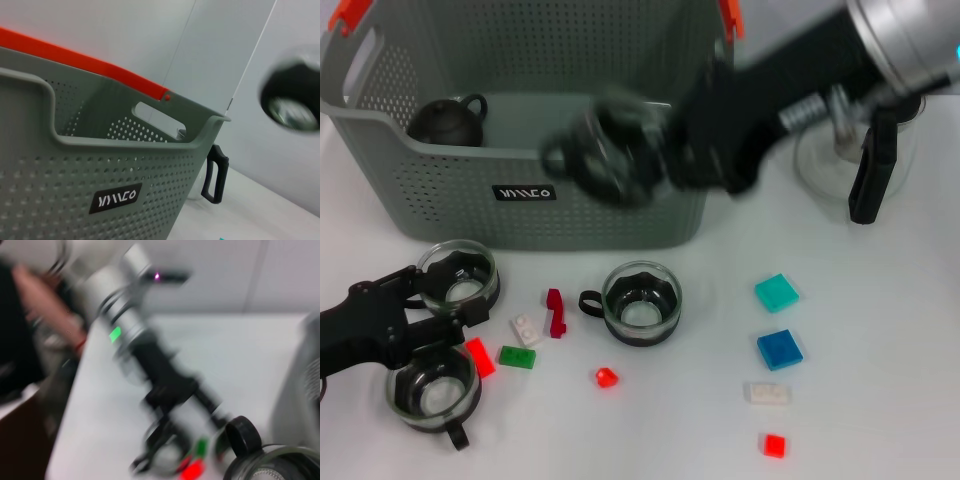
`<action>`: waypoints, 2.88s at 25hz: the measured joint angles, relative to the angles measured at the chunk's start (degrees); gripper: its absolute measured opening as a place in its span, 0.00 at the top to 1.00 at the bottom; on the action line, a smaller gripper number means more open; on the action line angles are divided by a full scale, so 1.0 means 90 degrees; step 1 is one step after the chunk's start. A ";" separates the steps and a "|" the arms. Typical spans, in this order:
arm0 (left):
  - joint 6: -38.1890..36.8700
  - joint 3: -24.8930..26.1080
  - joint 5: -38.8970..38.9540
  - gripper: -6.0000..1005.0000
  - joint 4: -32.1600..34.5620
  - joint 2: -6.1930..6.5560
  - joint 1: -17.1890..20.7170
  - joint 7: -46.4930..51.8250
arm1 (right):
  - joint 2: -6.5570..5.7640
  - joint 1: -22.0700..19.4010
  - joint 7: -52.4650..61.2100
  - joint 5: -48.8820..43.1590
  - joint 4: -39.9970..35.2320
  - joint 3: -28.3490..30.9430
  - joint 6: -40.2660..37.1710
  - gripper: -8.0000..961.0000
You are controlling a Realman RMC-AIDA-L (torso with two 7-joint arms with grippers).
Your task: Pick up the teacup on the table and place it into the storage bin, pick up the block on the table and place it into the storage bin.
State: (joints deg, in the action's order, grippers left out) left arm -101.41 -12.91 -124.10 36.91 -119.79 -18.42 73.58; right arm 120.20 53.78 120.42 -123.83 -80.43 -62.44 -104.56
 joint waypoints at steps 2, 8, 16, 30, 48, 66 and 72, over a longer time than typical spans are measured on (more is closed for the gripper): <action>-0.0001 -0.0001 0.0000 0.19 -0.0001 -0.0003 -0.0002 0.0006 | 0.0012 0.0114 0.0206 -0.0012 0.0000 0.0061 0.0452 0.93; -0.0001 -0.0022 0.0000 0.19 -0.0009 -0.0020 0.0024 0.0008 | 0.0075 0.0610 0.0986 -0.0682 0.0150 -0.0010 0.1838 0.92; 0.0046 -0.0033 0.0000 0.19 -0.0147 -0.0029 0.0044 -0.0012 | 0.0044 0.1334 0.1890 -0.1323 0.1726 -0.0403 0.3867 0.90; 0.0277 -0.0049 0.0000 0.19 -0.0408 -0.0039 0.0019 -0.0028 | 0.0054 0.2919 0.1861 -0.1865 0.6098 -0.0770 0.7257 0.87; 0.0421 -0.0070 0.0000 0.19 -0.0535 -0.0039 -0.0012 -0.0031 | 0.0097 0.2674 0.1373 -0.0716 0.6987 -0.1633 0.7637 0.83; 0.0418 -0.0069 0.0000 0.19 -0.0534 -0.0039 -0.0013 -0.0031 | 0.0026 0.2717 0.1568 -0.0820 0.6925 -0.1639 0.7349 0.79; 0.0486 -0.0069 0.0000 0.19 -0.0533 -0.0039 -0.0013 -0.0030 | 0.0018 0.2738 0.1797 -0.1025 0.6921 -0.1646 0.7314 0.77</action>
State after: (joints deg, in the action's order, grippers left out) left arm -97.04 -13.53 -124.10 32.11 -120.15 -18.54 73.30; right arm 120.36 78.43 136.59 -133.06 -18.15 -77.25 -38.73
